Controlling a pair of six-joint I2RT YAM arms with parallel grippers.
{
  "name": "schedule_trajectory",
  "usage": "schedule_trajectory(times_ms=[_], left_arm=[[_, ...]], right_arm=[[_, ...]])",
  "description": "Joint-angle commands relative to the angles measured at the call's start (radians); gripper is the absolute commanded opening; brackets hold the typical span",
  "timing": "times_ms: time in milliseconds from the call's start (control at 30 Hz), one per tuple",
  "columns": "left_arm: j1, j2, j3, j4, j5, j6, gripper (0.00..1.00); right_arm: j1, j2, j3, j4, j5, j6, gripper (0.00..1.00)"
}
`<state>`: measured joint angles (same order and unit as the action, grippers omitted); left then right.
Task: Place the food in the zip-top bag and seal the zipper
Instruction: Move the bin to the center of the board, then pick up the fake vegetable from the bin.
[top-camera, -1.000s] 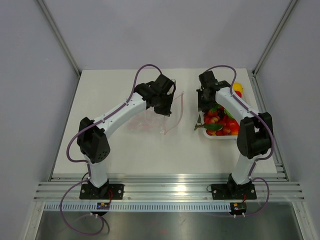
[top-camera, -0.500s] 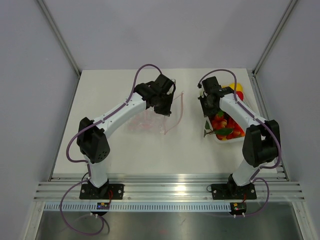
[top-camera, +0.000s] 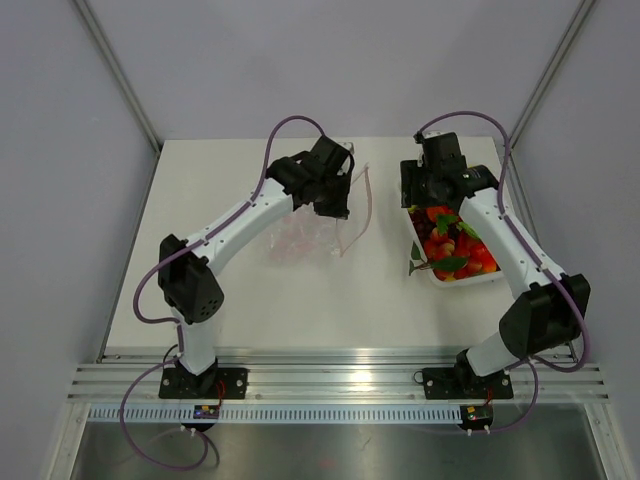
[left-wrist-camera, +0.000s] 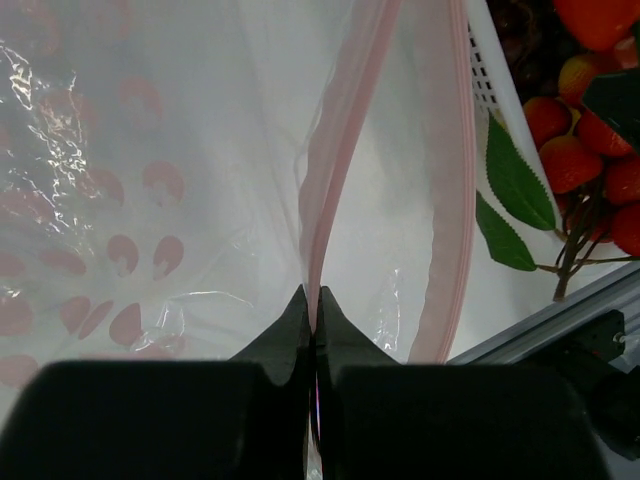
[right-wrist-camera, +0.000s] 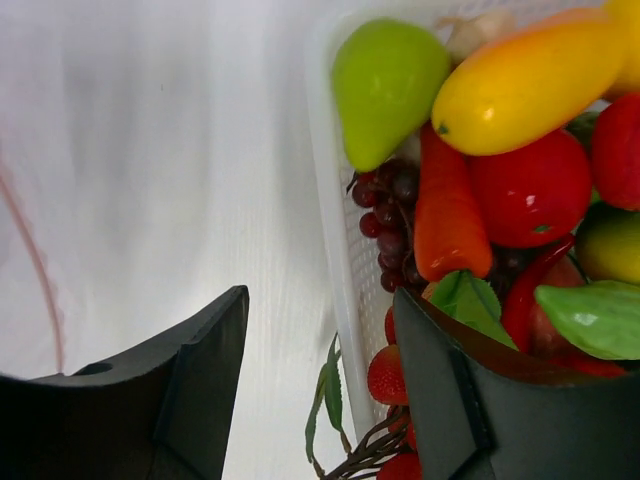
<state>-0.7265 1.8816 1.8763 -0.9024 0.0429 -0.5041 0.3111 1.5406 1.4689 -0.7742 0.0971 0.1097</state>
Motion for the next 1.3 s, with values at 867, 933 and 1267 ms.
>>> schedule_trajectory(times_ms=[867, 933, 1267], left_arm=[[-0.028, 0.002, 0.001, 0.031, 0.011, -0.028, 0.00], [-0.028, 0.002, -0.003, 0.033, 0.011, -0.028, 0.00], [-0.031, 0.007, -0.016, 0.037, 0.014, -0.025, 0.00]], right_arm=[[-0.185, 0.121, -0.101, 0.079, 0.013, 0.258, 0.72], [-0.185, 0.122, -0.105, 0.078, 0.032, 0.262, 0.67], [-0.191, 0.076, -0.130, 0.085, 0.070, 0.268, 0.43]])
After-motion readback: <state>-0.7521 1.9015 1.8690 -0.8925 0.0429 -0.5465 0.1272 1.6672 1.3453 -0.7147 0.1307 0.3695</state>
